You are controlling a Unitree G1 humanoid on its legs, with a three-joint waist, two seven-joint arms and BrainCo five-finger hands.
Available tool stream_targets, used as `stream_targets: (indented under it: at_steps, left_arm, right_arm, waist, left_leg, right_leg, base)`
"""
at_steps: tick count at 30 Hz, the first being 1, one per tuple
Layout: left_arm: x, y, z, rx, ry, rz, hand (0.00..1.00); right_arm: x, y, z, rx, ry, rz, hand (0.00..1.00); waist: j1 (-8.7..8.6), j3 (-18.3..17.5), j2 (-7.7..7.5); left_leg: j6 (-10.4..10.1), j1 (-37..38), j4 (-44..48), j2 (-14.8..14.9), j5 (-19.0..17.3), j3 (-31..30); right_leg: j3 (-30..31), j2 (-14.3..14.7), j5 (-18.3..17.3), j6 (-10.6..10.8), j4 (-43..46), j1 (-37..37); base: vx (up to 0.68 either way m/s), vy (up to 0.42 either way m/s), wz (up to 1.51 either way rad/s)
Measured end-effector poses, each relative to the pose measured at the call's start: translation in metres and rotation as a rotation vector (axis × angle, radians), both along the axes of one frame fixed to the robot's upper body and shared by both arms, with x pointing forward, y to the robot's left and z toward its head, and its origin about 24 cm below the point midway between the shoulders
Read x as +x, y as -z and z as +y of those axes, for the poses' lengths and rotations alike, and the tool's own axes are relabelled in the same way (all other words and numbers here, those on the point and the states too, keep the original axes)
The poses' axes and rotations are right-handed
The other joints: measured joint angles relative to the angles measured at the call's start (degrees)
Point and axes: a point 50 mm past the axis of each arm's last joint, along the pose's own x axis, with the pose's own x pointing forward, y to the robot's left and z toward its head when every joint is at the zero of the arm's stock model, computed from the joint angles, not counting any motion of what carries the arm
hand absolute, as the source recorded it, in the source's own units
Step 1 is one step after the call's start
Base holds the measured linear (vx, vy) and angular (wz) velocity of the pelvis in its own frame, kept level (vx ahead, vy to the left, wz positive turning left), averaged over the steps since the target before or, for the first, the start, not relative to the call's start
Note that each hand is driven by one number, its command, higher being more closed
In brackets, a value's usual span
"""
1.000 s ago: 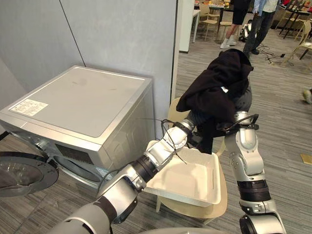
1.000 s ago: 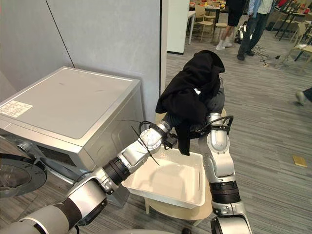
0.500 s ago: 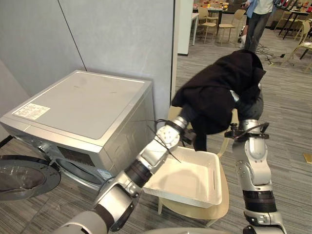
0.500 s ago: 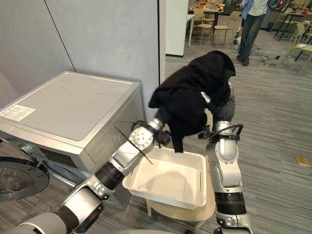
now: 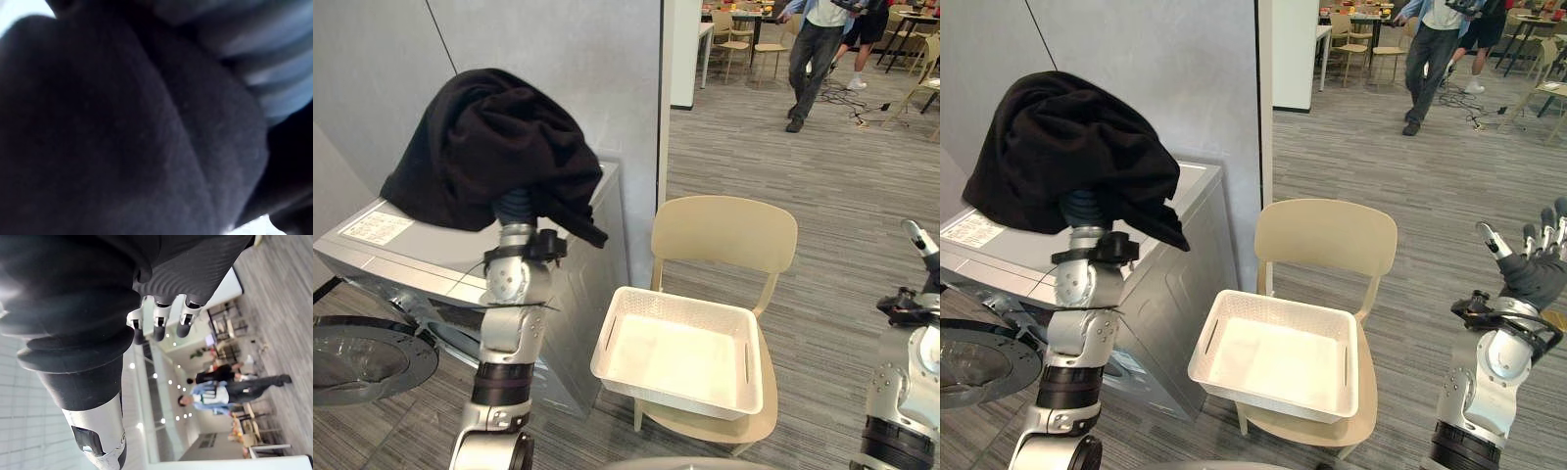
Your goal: Pick up the laundry basket with both hands and put the clothes into the washing machine.
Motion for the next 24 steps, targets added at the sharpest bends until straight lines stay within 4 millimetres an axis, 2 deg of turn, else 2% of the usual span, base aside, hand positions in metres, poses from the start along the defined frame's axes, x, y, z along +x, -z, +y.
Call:
stream_targets:
  at_steps: [2,4,6,7,8,9,10,14,16,18,20,21,24]
  left_arm:
    - [-0.021,0.007,0.031,-0.022,-0.129,0.004,1.00]
    - [-0.037,0.016,0.049,-0.048,-0.219,0.011,1.00]
    - [-0.066,0.035,0.072,-0.088,-0.363,0.063,1.00]
    - [-0.085,0.050,0.080,-0.111,-0.437,0.116,1.00]
    - [-0.094,0.058,0.082,-0.104,-0.478,0.150,1.00]
    - [-0.111,0.074,0.083,-0.081,-0.542,0.233,1.00]
    - [-0.127,0.089,0.083,-0.074,-0.588,0.319,1.00]
    - [-0.162,0.114,0.089,-0.011,-0.709,0.503,1.00]
    - [-0.182,0.133,0.102,-0.023,-0.823,0.608,1.00]
    - [-0.200,0.162,0.113,-0.073,-0.900,0.743,1.00]
    - [-0.225,0.209,0.112,-0.162,-0.939,0.970,1.00]
    - [-0.232,0.220,0.110,-0.185,-0.941,1.029,1.00]
    - [-0.276,0.284,0.082,-0.360,-0.890,1.384,1.00]
  right_arm:
    - [-0.018,0.017,-0.009,0.028,0.055,0.063,0.00]
    - [-0.033,0.037,-0.016,0.074,0.113,0.129,0.00]
    - [-0.059,0.075,-0.019,0.169,0.190,0.258,0.00]
    - [-0.080,0.098,-0.017,0.239,0.238,0.336,0.00]
    - [-0.089,0.110,-0.014,0.263,0.257,0.382,0.00]
    - [-0.110,0.130,-0.005,0.317,0.288,0.473,0.00]
    - [-0.130,0.148,0.004,0.381,0.314,0.548,0.00]
    - [-0.167,0.173,0.018,0.484,0.350,0.665,0.00]
    - [-0.184,0.190,0.024,0.577,0.374,0.702,0.00]
    - [-0.199,0.208,0.031,0.669,0.397,0.746,0.00]
    - [-0.226,0.234,0.044,0.830,0.470,0.805,0.00]
    - [-0.233,0.240,0.048,0.868,0.491,0.825,0.00]
    - [-0.263,0.270,0.080,1.058,0.530,0.960,0.00]
  waist:
    - [-0.21,-0.36,0.53]
    - [-0.18,-0.61,0.77]
    - [-0.10,-1.17,1.03]
    - [0.10,-1.33,1.15]
    - [0.24,-1.35,1.17]
    - [0.50,-1.35,1.18]
    - [1.72,-1.28,1.13]
    - [2.00,-0.76,0.79]
    - [2.68,-0.77,0.70]
    - [3.14,-0.75,0.79]
    - [3.28,-0.75,0.82]
    - [3.30,-0.75,0.81]
    - [3.43,-0.75,0.73]
  left_leg:
    - [-0.06,0.20,0.01,0.00,-0.33,0.24]
    - [-0.08,0.22,0.01,0.01,-0.50,0.27]
    - [-0.17,0.22,0.02,0.01,-0.77,0.28]
    - [-0.14,0.28,0.03,0.01,-0.89,0.26]
    - [-0.11,0.35,0.03,0.02,-0.94,0.20]
    - [-0.07,0.70,0.04,0.05,-1.10,0.07]
    - [-0.03,1.36,0.05,0.15,-1.39,0.17]
    - [0.03,2.94,0.10,0.37,-2.65,-0.13]
    - [-0.48,2.82,1.77,0.92,-3.95,-0.16]
    - [-0.42,2.37,2.67,1.29,-4.23,-0.16]
    - [-0.42,1.74,2.64,1.61,-4.20,0.20]
    - [-0.43,1.74,2.65,1.68,-4.20,0.32]
    - [-0.44,2.35,2.63,1.89,-4.20,1.69]
  right_leg:
    - [0.20,0.02,-0.08,-0.09,-0.04,0.04]
    - [0.22,0.02,-0.24,-0.28,-0.09,0.05]
    - [0.15,0.03,-0.29,-0.25,-0.40,0.20]
    - [0.05,0.03,-0.31,-0.18,-0.48,0.41]
    - [-0.06,0.02,-0.34,-0.14,-0.47,0.58]
    - [-0.34,0.01,-0.53,-0.08,-0.44,1.12]
    - [-0.37,0.00,-0.95,-0.09,0.05,1.57]
    - [-2.33,-0.58,-4.16,0.28,3.24,3.10]
    - [-2.94,-0.69,-5.34,0.43,4.59,3.44]
    - [-3.43,-0.49,-5.35,0.42,4.56,3.58]
    - [-4.67,-0.54,-5.40,0.40,4.53,3.73]
    - [-4.96,-0.57,-5.48,0.44,4.49,3.96]
    - [-4.98,-0.83,-6.50,0.55,5.64,4.01]
  base:
    - [0.02,0.000,-0.08]
    - [0.00,0.000,0.00]
    - [0.00,0.000,0.00]
    - [0.03,-0.004,0.03]
    - [0.04,-0.004,0.07]
    - [0.03,-0.002,0.06]
    - [0.02,0.001,0.06]
    - [-0.03,0.004,0.25]
    - [-0.04,-0.008,0.09]
    - [-0.02,-0.017,0.09]
    - [0.00,-0.015,0.24]
    - [0.02,-0.004,0.22]
    - [0.03,0.001,0.03]
